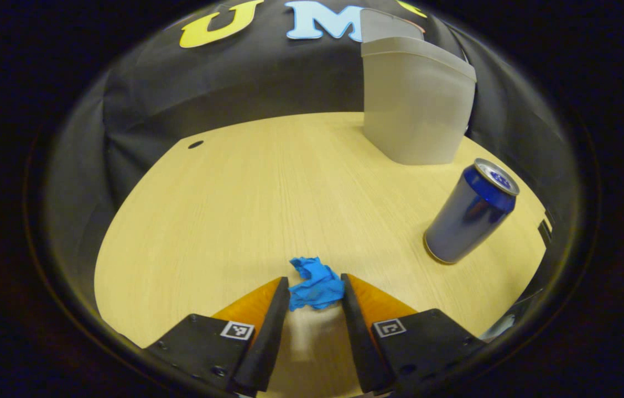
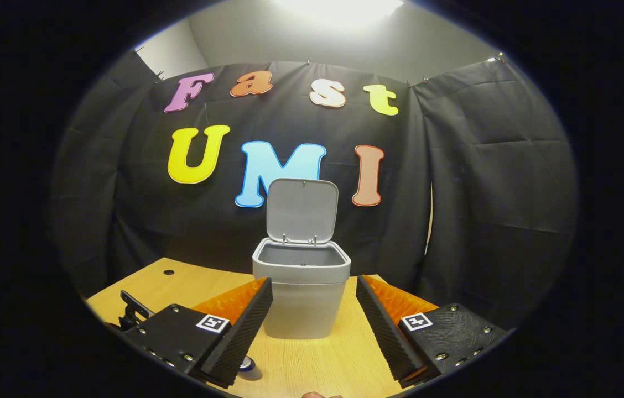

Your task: Press the lid of the desktop garbage bin to open it, pick up the crumpled paper on the desktop and throw it into the bin, then pick up the pop can on the desktop and drop it into the bin, and finally close the garbage bin lid.

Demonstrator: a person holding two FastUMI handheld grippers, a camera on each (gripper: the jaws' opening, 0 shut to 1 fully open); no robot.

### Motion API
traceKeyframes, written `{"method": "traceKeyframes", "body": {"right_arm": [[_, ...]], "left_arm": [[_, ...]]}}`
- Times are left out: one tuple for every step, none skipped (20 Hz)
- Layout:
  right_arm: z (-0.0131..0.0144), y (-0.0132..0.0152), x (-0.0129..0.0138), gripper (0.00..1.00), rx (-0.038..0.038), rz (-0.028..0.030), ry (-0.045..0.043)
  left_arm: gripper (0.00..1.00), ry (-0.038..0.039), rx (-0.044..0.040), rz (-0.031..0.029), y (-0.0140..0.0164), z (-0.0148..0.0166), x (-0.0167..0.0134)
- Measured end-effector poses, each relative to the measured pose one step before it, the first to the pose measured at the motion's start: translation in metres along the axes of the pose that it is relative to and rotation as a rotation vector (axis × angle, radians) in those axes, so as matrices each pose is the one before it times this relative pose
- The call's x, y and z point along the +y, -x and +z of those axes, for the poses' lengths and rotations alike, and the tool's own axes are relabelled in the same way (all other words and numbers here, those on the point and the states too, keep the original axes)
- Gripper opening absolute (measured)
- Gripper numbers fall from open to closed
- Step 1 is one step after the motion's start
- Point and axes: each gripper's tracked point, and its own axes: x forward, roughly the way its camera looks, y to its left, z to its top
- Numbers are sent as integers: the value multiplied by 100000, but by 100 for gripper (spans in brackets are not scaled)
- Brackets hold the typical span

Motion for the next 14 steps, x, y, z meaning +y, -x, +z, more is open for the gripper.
{"method": "traceKeyframes", "body": {"right_arm": [[-318, -161, -224, 98, 633, 420, -620], [-202, -115, -116, 98, 599, 422, -1030], [-304, -166, -59, 98, 725, 323, -1247], [-170, -120, -40, 98, 562, 500, -1172], [-82, -190, -88, 98, -25, 260, -793], [110, -116, -242, 98, -261, -174, -333], [-102, -167, -143, 98, -332, 45, -246], [4, -59, -63, 97, -79, 243, -497], [-69, -141, -56, 97, -76, 401, -484], [73, -119, -65, 98, -128, 260, -288], [33, -39, -144, 98, -411, -174, -118], [142, -94, -129, 97, -642, -88, 47], [9, -116, -42, 97, -402, -37, -79], [58, -107, 11, 97, -311, 272, -161]], "left_arm": [[61, 31, 340, 359, -50, -81, -27], [61, 168, 148, 316, 122, 51, 24], [61, 158, 337, 297, -5, -5, 11], [61, -25, -310, 1887, -83, 113, 301], [51, 1144, -268, 715, -29, -34, -24], [40, -173, -279, -24, -134, 47, -5], [38, -379, -526, 1498, 196, -80, 286], [37, 416, -270, -85, -61, 252, 95], [31, 701, -549, 1734, 123, -9, 319], [24, 1572, -1462, 277, 219, 575, 193], [20, 1800, -2673, 279, 438, 900, 149], [20, 727, -3000, 535, 342, 1091, 231], [20, -176, -2394, 163, 326, 897, 4], [22, -342, -2096, 186, 365, 926, -24]]}}
